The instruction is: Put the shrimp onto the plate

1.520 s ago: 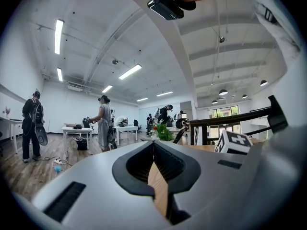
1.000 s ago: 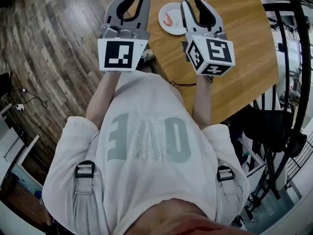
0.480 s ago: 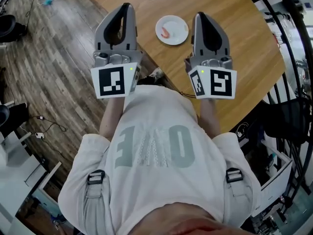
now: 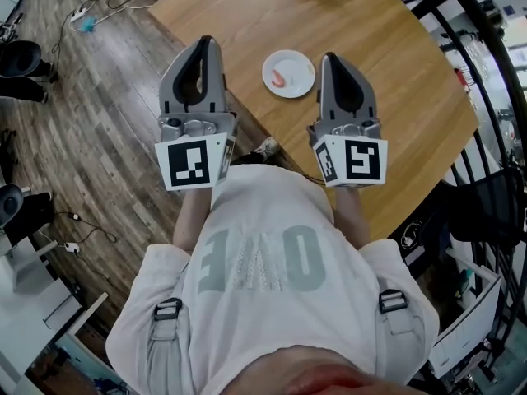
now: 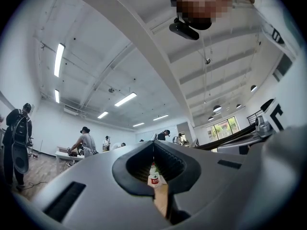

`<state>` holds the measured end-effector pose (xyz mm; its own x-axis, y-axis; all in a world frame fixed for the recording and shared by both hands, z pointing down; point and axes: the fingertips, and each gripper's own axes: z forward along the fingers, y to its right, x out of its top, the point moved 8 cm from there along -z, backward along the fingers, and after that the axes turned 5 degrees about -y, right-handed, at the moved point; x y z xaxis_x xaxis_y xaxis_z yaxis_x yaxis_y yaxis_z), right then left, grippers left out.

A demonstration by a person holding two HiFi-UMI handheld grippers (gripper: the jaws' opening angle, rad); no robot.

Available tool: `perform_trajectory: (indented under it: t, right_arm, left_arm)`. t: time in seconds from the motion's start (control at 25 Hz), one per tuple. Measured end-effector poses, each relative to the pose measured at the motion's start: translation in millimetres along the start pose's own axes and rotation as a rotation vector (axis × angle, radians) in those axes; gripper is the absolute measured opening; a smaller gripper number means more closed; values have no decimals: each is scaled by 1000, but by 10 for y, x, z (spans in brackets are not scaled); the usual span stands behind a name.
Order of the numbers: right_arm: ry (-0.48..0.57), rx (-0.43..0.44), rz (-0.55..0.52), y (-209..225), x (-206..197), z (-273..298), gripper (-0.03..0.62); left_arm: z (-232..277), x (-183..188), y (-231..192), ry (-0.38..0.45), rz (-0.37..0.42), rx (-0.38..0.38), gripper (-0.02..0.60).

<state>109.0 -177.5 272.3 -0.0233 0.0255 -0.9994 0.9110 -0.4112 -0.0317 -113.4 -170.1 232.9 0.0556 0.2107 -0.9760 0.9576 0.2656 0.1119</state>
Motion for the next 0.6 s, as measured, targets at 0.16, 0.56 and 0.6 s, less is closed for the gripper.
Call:
perform_trajectory:
  t: [0.16,0.56,0.6]
  right_arm:
    - [-6,-3,-9,12,0,7,17]
    - [-43,22,-29,-21,10,150,18]
    - [-36,23,-38,-27,50,196,17]
  left_arm:
    - [4,32,-25,17,4,2,11]
    - [51,58,-103,21,-4,8,10]
    - [74,87,-142,34,4,12,11]
